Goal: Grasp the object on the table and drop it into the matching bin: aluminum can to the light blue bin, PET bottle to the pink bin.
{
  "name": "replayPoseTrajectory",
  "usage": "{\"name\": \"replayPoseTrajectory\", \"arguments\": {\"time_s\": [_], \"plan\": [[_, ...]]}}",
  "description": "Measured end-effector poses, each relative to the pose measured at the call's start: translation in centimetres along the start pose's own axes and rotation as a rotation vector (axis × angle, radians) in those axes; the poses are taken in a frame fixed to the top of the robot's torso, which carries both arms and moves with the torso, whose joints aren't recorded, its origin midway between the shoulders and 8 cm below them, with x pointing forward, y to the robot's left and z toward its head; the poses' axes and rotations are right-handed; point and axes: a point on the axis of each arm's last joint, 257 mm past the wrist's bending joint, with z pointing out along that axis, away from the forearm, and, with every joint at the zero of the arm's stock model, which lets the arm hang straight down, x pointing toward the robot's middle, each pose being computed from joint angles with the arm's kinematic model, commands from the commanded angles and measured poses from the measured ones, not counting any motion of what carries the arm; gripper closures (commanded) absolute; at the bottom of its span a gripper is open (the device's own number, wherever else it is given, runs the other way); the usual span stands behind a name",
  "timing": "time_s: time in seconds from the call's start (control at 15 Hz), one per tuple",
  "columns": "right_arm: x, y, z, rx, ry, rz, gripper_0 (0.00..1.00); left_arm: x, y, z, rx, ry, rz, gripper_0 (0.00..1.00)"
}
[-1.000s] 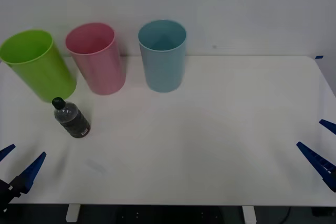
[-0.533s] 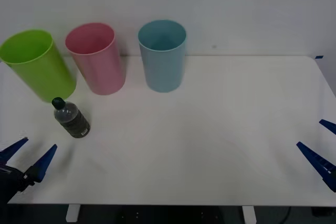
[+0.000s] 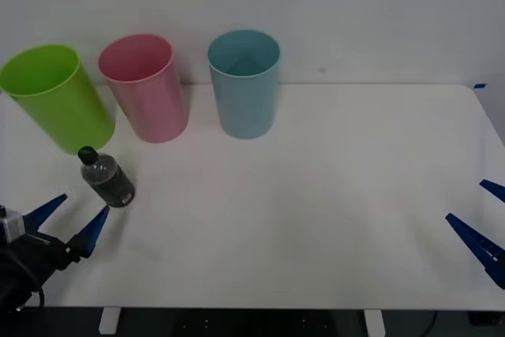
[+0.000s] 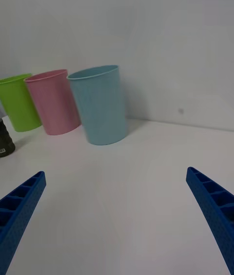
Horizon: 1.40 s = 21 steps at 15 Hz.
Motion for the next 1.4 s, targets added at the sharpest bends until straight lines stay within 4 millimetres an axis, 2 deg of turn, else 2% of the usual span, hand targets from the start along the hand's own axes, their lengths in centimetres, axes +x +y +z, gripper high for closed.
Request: {"name": "replayPoseTrajectory", "arguments": {"time_s": [0.27,0.47,1.07,1.4], "plan": [[0.0,0.0,0.0,0.0,0.0,0.0,0.0,0.2,-0.6,1.8,-0.013,-0.004,0.011,0.0],[0.0,0.0,0.0,0.0,0.0,0.0,0.0,0.5,-0.2,3.6,-0.012,0.003,0.02,0.0],[0.0,0.0,0.0,0.0,0.0,0.0,0.0,-0.3,0.0,7.9,-0.001,0.003,0.049,0.0],[0.0,0.0,0.0,0.0,0.0,0.0,0.0,-0.2,-0.1,8.6,0.005,0.009,0.062,0.0]]}}
